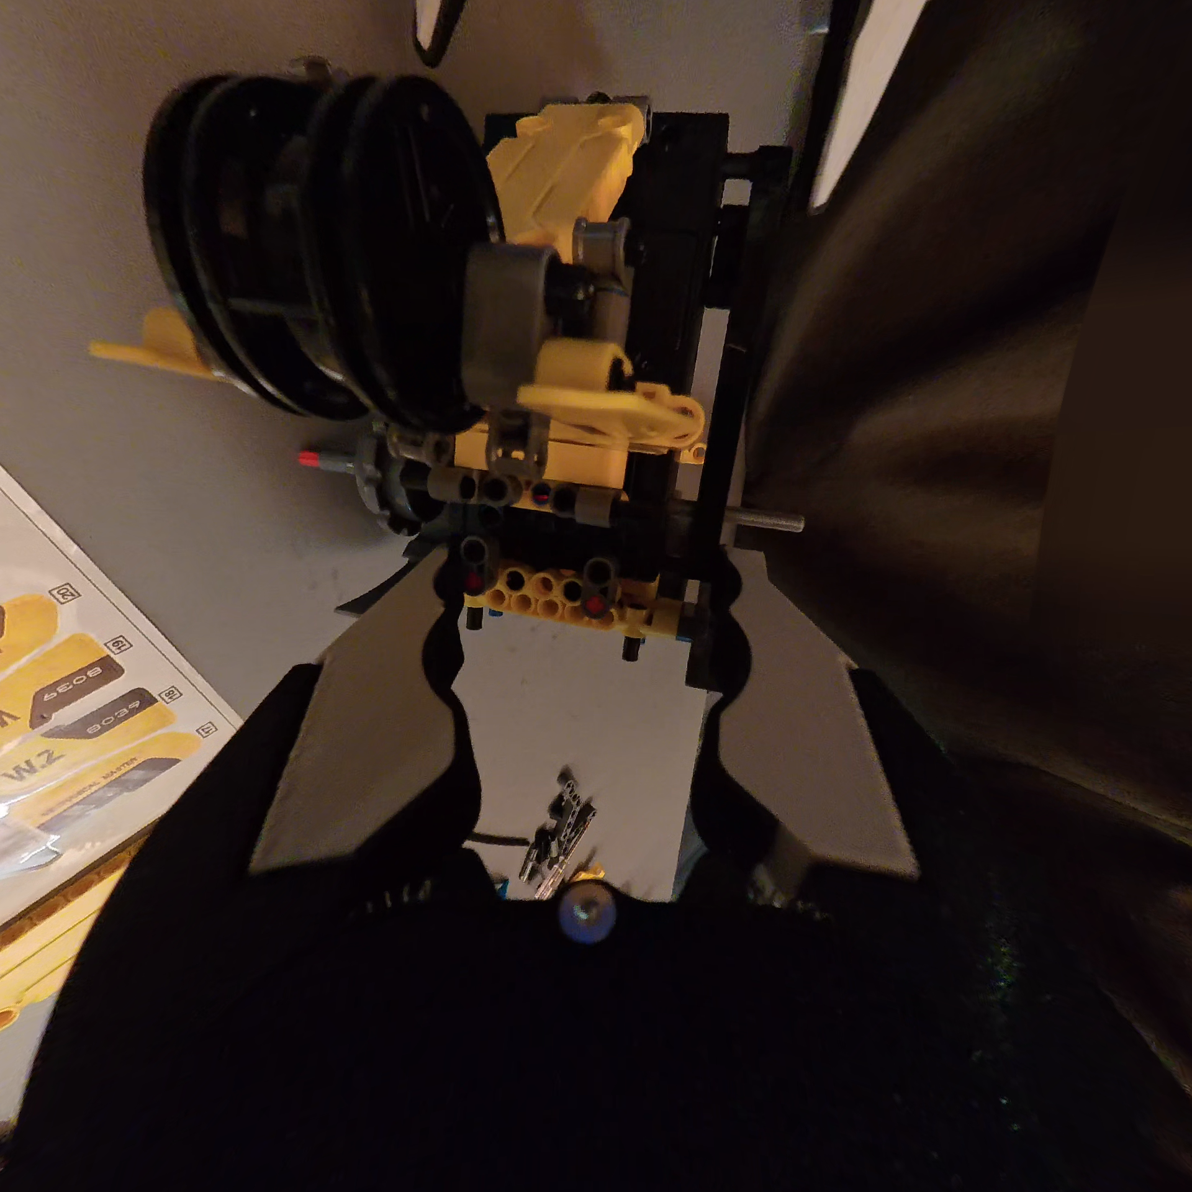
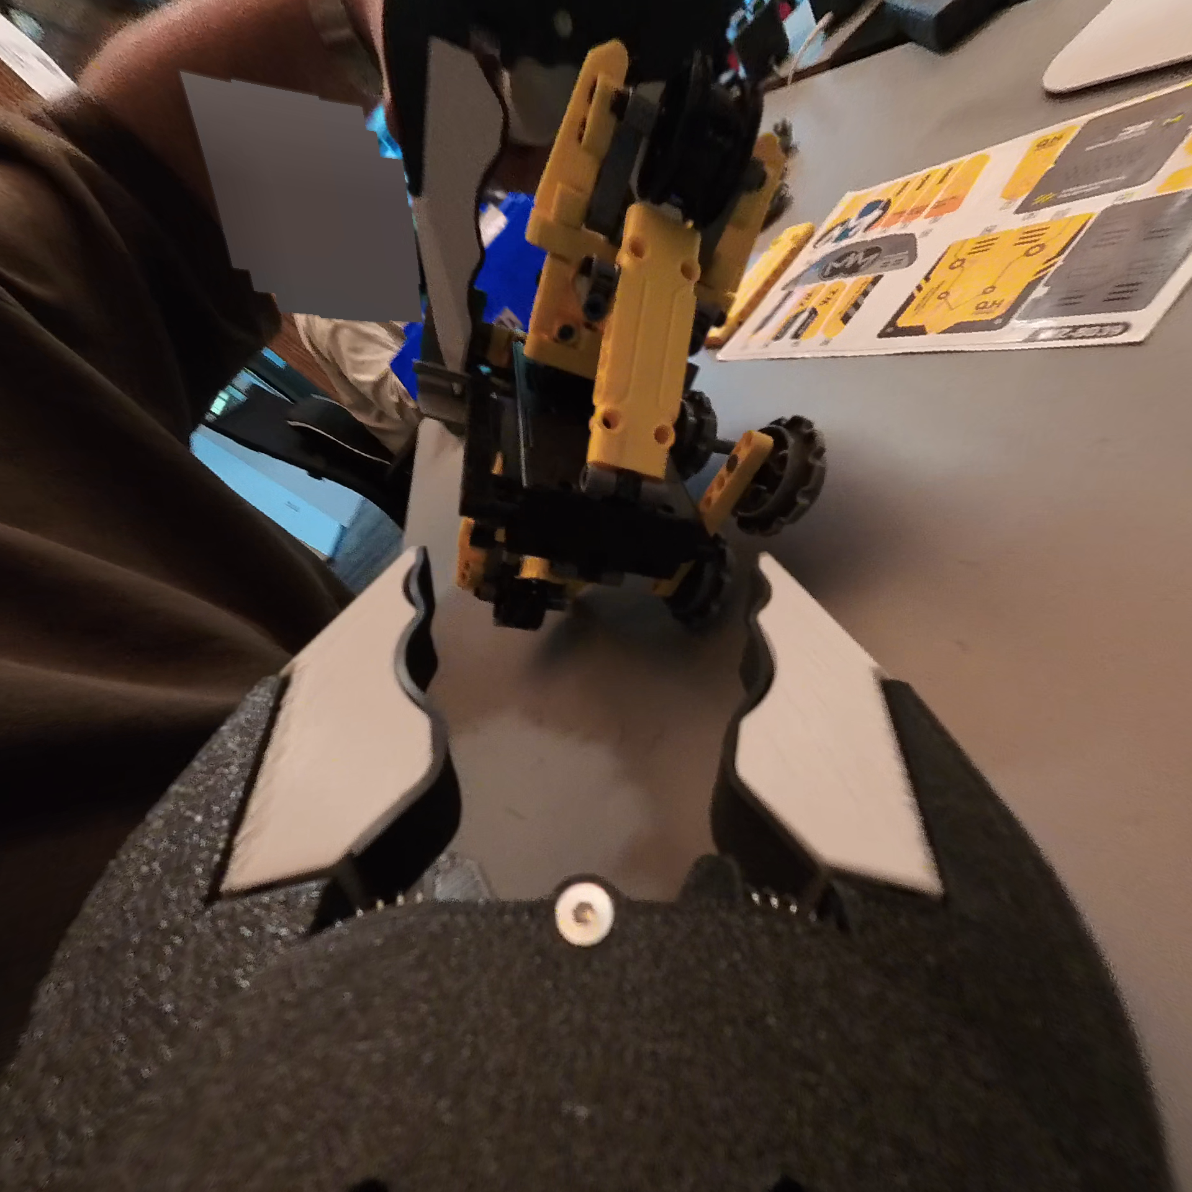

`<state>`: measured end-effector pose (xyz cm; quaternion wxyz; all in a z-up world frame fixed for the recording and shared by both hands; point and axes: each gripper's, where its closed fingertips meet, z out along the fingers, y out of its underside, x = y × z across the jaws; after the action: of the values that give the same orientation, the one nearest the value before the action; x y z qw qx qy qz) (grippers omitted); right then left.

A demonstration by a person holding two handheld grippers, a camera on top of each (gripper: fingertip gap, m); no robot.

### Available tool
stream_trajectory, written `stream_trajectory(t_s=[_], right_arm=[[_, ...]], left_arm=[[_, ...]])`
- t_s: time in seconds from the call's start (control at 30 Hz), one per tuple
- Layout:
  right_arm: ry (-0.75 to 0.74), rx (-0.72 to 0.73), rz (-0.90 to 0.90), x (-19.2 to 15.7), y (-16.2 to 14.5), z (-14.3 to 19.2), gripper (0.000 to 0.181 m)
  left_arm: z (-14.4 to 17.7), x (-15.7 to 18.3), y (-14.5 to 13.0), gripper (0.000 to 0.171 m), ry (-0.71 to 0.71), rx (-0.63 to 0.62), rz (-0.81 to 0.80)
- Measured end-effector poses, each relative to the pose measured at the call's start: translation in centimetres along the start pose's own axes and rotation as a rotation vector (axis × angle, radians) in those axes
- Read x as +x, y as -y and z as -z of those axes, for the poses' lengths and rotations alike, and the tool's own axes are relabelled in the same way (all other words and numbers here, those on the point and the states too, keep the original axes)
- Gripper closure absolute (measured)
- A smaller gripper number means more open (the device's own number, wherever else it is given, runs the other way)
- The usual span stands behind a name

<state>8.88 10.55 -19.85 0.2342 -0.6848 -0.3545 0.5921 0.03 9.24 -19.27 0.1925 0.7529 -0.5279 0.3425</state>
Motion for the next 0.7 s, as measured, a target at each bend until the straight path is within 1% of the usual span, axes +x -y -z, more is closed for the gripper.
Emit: stream_trajectory(t_s=[0.17,0.27,0.33,0.37,0.47,0.7], right_arm=[[0.073,0.047,-0.082,-0.7,0.6,-0.7,0.088],[0.125,0.075,-0.167,-0.6,1.0,-1.0,0.090],[0.130,0.091,-0.212,-0.1,1.1,-1.0,0.100],[0.140,0.094,-0.223,0.0,1.1,-1.0,0.100],[0.152,0.099,-0.225,-0.2,1.3,-1.0,0.104],[0.151,0.099,-0.235,-0.2,1.2,-0.9,0.104]], left_arm=[[-0.1,0.1,0.1,0.097,-0.010,0.019,0.003],[-0.1,0.1,0.1,0.097,-0.017,0.025,0.001],[-0.2,0.2,0.2,0.097,-0.025,0.023,-0.002],[-0.3,0.2,0.2,0.097,-0.029,0.025,-0.002],[-0.3,0.2,0.2,0.097,-0.035,0.027,-0.005],[-0.3,0.2,0.3,0.097,-0.044,0.054,-0.006]])
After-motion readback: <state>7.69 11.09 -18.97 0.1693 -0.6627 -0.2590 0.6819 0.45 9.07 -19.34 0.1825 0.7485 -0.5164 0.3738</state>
